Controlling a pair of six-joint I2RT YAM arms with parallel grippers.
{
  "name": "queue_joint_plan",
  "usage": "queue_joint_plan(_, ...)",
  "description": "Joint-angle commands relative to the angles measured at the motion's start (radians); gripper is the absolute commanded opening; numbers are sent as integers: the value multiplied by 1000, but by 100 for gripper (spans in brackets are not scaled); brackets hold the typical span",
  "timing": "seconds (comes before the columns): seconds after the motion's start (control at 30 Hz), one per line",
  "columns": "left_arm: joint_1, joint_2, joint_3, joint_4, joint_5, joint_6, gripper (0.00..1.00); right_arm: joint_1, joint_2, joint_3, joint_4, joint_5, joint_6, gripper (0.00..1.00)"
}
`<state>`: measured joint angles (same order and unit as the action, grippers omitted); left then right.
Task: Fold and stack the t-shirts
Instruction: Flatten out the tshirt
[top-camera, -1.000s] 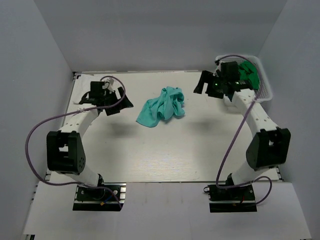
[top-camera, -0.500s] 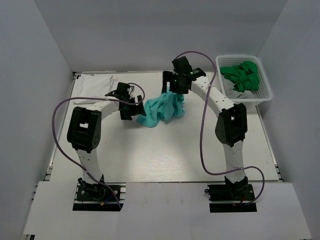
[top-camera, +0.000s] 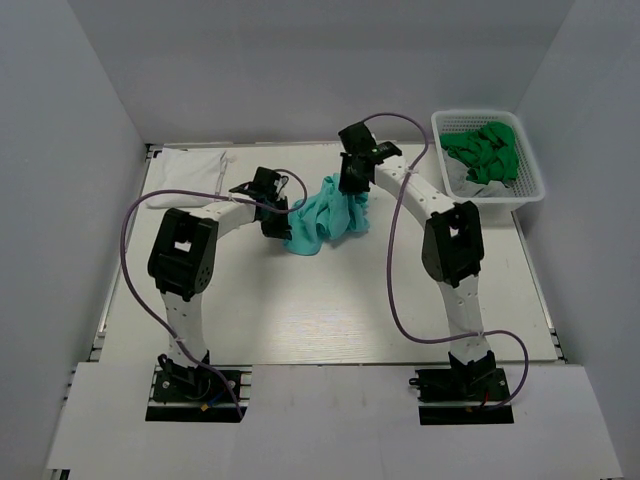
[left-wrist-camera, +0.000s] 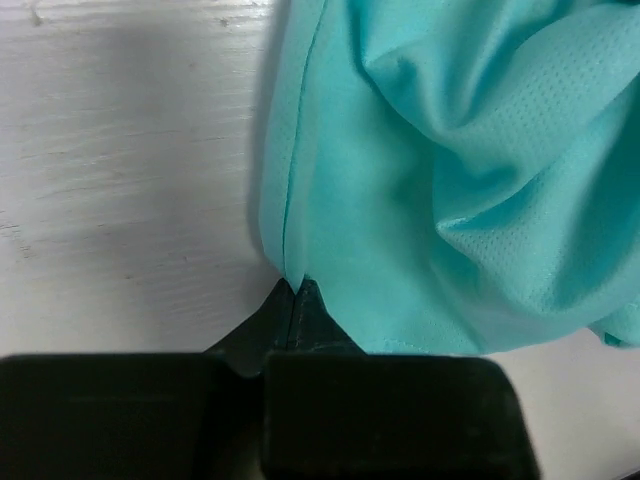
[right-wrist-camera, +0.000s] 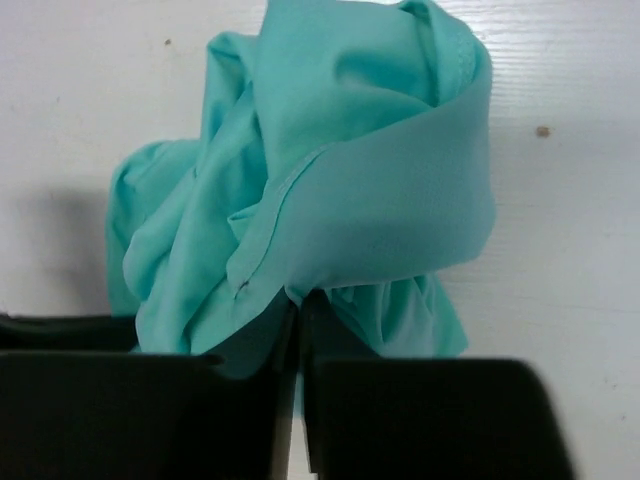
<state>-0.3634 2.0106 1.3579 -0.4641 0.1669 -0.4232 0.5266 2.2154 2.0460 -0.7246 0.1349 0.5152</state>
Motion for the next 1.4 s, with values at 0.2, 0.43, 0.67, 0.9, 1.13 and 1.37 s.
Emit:
queue_joint_plan(0.2,10,-188,91,60,-76,-25,0,4,-190,-20,68,149,-49,0)
queue_joint_plan(0.43,20,-329,361,64,-271,24,0,-4,-385,-7,157,161,-199,0)
queue_joint_plan(0.67,20,-458,561,10,-526,73,0,-4,-594,-19,247,267,-297,0)
queue_joint_plan(0.9,20,-775,426,31,-633,93,0,-2,-891,-188,272,313,-313,0)
queue_joint_plan(1.13,11,-1050,346,27,-645,84,0,-7,-1193,-339,243,220,-293,0)
queue_joint_plan(1.37,11,-1029,336,-33,-655,35,0,-5,-1286,-441,212,247,-287,0)
